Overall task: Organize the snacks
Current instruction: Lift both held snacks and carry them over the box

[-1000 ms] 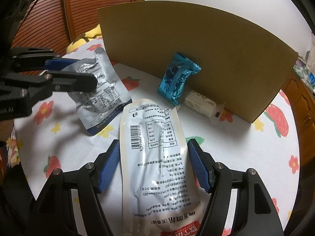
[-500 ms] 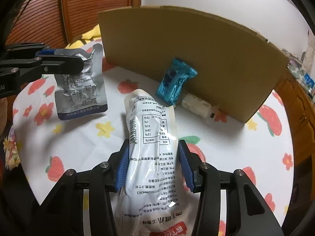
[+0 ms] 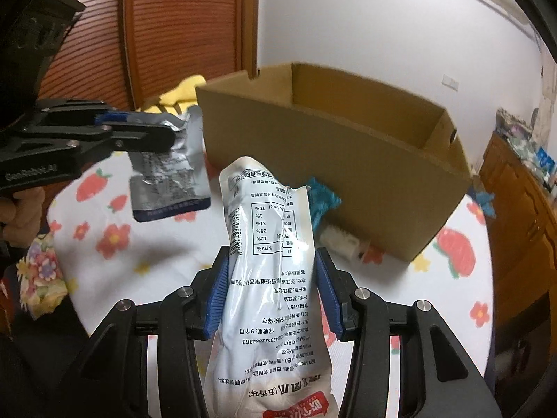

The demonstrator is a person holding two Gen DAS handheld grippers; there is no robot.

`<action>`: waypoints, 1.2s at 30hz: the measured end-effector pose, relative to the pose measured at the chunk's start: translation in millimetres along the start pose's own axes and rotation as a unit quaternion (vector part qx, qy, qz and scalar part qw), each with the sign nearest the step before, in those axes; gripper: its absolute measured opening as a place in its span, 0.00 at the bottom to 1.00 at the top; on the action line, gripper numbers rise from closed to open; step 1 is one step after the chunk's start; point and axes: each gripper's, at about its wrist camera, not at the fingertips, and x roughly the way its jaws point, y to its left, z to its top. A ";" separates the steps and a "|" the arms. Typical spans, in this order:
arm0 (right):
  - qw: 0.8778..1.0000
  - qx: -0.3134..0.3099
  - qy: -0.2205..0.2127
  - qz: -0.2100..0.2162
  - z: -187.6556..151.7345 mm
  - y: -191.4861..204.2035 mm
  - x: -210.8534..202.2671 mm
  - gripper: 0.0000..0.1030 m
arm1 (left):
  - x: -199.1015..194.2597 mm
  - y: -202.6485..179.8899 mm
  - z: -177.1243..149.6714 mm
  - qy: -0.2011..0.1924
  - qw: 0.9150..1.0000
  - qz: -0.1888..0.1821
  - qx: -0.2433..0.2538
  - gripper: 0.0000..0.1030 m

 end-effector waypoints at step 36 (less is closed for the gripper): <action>0.998 -0.001 -0.057 -0.019 114.4 -66.3 11.3 0.48 | 45.8 66.2 106.5 -0.024 0.999 0.045 -0.014 0.14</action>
